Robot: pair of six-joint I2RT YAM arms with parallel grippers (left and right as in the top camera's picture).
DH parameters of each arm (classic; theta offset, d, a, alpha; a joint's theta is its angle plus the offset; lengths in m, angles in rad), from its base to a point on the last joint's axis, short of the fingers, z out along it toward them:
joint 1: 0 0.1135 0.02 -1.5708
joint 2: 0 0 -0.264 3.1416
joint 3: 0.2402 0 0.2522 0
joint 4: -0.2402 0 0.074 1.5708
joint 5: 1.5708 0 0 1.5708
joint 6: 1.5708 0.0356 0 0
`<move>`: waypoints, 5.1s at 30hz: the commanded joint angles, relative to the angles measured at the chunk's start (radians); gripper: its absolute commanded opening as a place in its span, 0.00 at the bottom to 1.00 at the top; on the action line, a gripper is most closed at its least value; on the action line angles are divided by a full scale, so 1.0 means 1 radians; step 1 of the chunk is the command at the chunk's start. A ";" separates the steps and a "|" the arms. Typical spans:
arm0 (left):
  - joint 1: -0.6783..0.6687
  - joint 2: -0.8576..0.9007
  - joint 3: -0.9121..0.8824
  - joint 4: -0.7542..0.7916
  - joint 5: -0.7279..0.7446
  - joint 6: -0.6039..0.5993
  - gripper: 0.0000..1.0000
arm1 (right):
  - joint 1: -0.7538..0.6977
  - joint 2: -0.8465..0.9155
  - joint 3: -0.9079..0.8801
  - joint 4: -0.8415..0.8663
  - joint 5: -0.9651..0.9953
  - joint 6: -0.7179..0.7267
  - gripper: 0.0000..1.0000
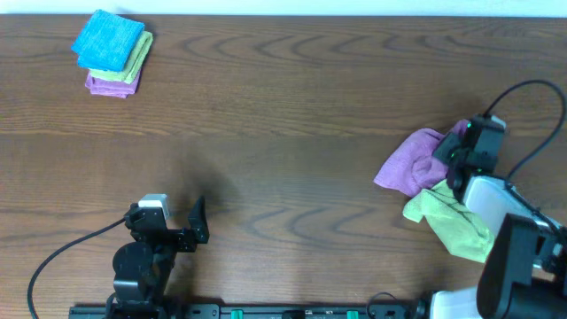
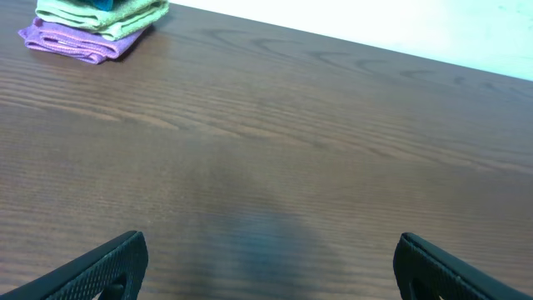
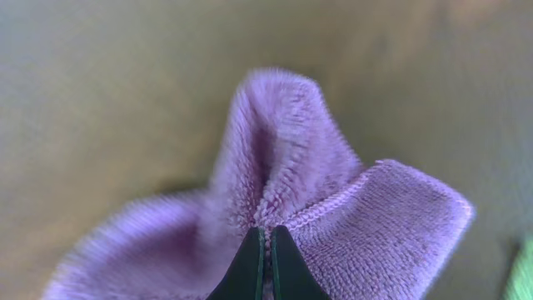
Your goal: Fold the cloth
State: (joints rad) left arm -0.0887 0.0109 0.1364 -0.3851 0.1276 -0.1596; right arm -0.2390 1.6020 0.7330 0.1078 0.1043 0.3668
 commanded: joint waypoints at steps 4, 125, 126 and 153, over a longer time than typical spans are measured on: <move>0.004 -0.006 -0.021 -0.003 -0.003 -0.001 0.95 | -0.004 -0.102 0.163 0.004 -0.243 0.021 0.01; 0.004 -0.006 -0.021 -0.003 -0.004 -0.001 0.95 | 0.657 0.167 0.542 -0.834 -0.365 -0.253 0.58; 0.004 -0.006 -0.021 -0.003 -0.003 -0.001 0.95 | 0.657 0.167 0.528 -0.833 -0.364 -0.266 0.68; 0.004 -0.006 -0.021 -0.003 -0.003 -0.001 0.95 | 0.556 0.232 0.333 -0.551 -0.297 -0.323 0.68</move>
State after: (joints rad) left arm -0.0887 0.0101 0.1360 -0.3851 0.1276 -0.1596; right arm 0.3256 1.7844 1.0702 -0.4477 -0.1997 0.0547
